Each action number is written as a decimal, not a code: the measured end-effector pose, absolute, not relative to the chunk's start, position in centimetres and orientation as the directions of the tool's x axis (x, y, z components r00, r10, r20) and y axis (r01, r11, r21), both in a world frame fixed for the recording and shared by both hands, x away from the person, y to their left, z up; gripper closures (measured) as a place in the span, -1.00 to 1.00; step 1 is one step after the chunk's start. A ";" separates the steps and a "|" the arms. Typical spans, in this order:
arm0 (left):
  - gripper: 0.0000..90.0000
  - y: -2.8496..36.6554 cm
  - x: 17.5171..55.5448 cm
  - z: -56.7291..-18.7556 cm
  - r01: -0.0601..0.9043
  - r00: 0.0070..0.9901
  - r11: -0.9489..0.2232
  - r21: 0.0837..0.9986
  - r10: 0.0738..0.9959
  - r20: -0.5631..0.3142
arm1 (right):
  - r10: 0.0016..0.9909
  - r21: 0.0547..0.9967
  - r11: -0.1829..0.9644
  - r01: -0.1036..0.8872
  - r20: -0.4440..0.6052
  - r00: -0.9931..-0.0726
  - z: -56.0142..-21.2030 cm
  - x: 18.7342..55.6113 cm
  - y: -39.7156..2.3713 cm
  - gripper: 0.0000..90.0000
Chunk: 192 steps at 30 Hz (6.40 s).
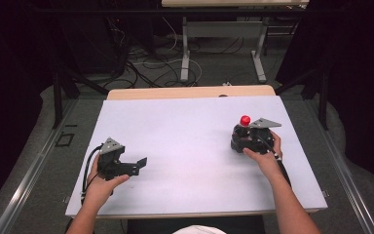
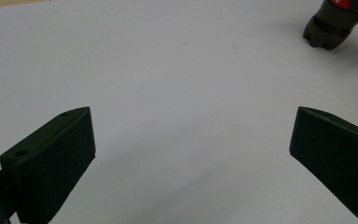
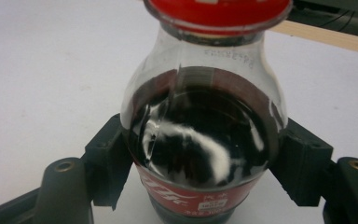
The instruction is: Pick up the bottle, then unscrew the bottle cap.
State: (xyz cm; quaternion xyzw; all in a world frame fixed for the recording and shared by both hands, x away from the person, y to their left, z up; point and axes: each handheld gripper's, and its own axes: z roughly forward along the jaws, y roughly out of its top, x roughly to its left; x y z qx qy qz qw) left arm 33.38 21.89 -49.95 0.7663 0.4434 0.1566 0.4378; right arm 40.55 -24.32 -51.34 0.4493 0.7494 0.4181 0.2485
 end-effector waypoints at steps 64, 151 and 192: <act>-0.41 10.7 34.1 -40.8 0.373 0.859 -0.343 0.862 0.480 -0.181 | 0.526 0.860 0.427 0.280 0.016 -0.850 -49.4 32.8 -11.7 -0.35; 0.36 7.5 31.0 -41.7 0.413 0.760 -0.315 0.854 0.637 -0.132 | 0.557 0.849 0.435 0.299 0.007 -0.831 -49.3 31.7 -10.6 -0.34; 0.35 7.6 31.5 -41.7 0.447 0.767 -0.320 0.835 0.617 -0.174 | 0.543 0.847 0.430 0.312 0.032 -0.839 -49.4 31.8 -10.7 -0.34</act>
